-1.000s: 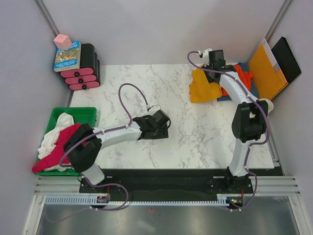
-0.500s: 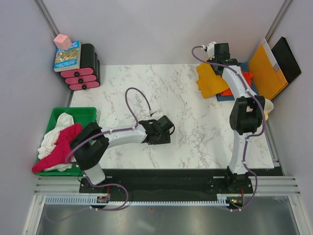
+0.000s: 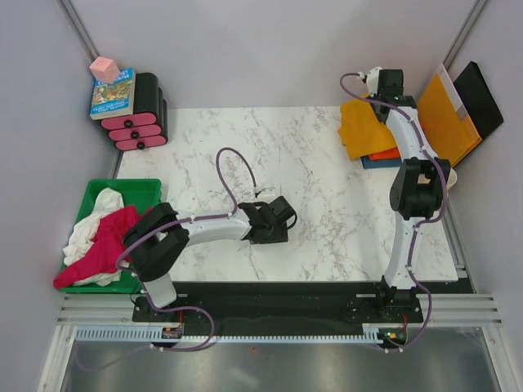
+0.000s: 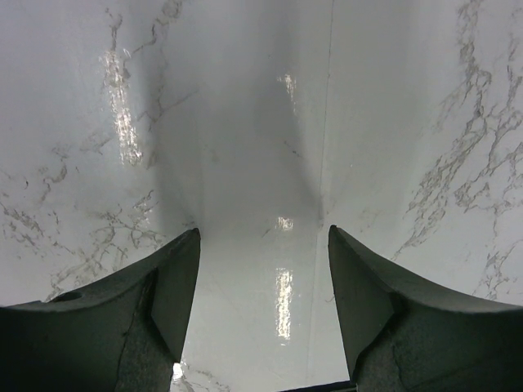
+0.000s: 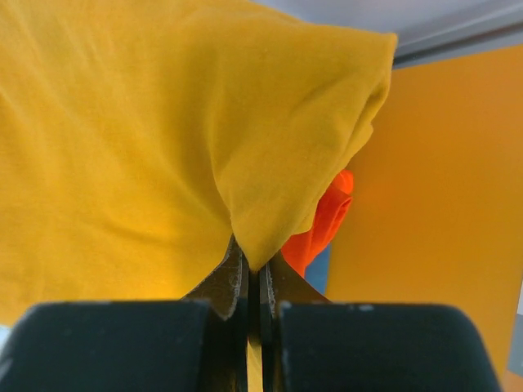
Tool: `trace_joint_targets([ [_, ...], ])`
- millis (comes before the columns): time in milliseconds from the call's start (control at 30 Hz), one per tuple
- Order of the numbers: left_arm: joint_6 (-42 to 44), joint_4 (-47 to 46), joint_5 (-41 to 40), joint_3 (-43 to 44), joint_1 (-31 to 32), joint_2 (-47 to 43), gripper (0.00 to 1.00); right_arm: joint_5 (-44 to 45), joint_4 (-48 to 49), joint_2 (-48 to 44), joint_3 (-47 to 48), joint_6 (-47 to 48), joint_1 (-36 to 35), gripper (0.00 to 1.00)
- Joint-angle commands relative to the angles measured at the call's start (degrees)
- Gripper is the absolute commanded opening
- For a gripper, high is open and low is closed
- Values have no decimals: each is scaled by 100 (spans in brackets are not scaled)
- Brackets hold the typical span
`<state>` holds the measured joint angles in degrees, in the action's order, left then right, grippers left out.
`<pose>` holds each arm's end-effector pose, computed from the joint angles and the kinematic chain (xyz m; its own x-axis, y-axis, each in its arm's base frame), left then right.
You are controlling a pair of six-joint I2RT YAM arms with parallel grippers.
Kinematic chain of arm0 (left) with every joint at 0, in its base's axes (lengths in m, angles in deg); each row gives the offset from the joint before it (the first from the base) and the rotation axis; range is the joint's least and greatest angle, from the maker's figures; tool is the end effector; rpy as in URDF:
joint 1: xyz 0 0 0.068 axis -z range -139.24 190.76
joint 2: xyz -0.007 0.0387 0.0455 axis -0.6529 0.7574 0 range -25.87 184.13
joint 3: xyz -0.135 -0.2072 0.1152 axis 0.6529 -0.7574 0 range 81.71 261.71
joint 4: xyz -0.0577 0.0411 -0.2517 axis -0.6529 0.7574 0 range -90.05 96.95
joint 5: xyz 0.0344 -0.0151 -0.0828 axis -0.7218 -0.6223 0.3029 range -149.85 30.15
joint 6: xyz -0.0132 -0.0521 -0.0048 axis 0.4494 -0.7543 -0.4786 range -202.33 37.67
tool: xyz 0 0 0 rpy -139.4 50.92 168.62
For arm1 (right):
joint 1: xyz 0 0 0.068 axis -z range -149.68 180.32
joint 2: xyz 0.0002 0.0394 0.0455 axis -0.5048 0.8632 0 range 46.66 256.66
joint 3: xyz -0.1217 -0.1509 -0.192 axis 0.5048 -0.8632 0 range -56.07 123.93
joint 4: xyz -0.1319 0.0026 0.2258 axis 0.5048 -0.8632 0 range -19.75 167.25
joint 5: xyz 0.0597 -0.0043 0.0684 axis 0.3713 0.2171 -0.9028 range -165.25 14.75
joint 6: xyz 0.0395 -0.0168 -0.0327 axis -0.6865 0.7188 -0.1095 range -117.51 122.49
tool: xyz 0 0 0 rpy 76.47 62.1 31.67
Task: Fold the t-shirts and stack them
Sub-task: Neatly place the folded tshirt to the corner
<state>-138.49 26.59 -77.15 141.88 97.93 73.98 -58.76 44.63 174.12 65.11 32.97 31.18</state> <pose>0.1908 -0.2761 0.1643 -0.8891 -0.0849 -0.4497 -0.0019 0.9833 -0.1819 0.5147 -0.0178 0.2880 -0.6605 -0.4764 -0.5803 -0.1155 0.8282 -0.5484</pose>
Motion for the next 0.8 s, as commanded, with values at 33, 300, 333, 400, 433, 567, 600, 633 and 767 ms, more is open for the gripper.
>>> trace_joint_targets([
  [33, -273, 79, -195, 224, 84, 113, 71, 65, 221, -98, 432, 54, 239, 0],
  [300, -237, 123, -151, 479, 119, 333, 71, 196, 318, 16, 573, 274, 353, 0],
  [333, -229, 132, -142, 496, 128, 350, 71, 240, 344, 77, 590, 327, 371, 0],
  [400, -220, 140, -133, 540, 146, 385, 70, 302, 423, 156, 617, 380, 397, 0],
  [433, -220, 149, -133, 541, 154, 403, 70, 389, 441, 270, 643, 415, 423, 0],
  [567, -255, 167, -98, 523, 207, 421, 70, 504, 485, 551, 740, 371, 633, 0],
  [600, -264, 167, -98, 523, 207, 430, 70, 487, 485, 630, 749, 354, 678, 0],
  [633, -272, 176, -98, 514, 225, 438, 70, 478, 520, 657, 723, 353, 739, 0],
  [767, -290, 211, -72, 549, 242, 517, 70, 583, 660, 842, 643, 432, 845, 0],
])
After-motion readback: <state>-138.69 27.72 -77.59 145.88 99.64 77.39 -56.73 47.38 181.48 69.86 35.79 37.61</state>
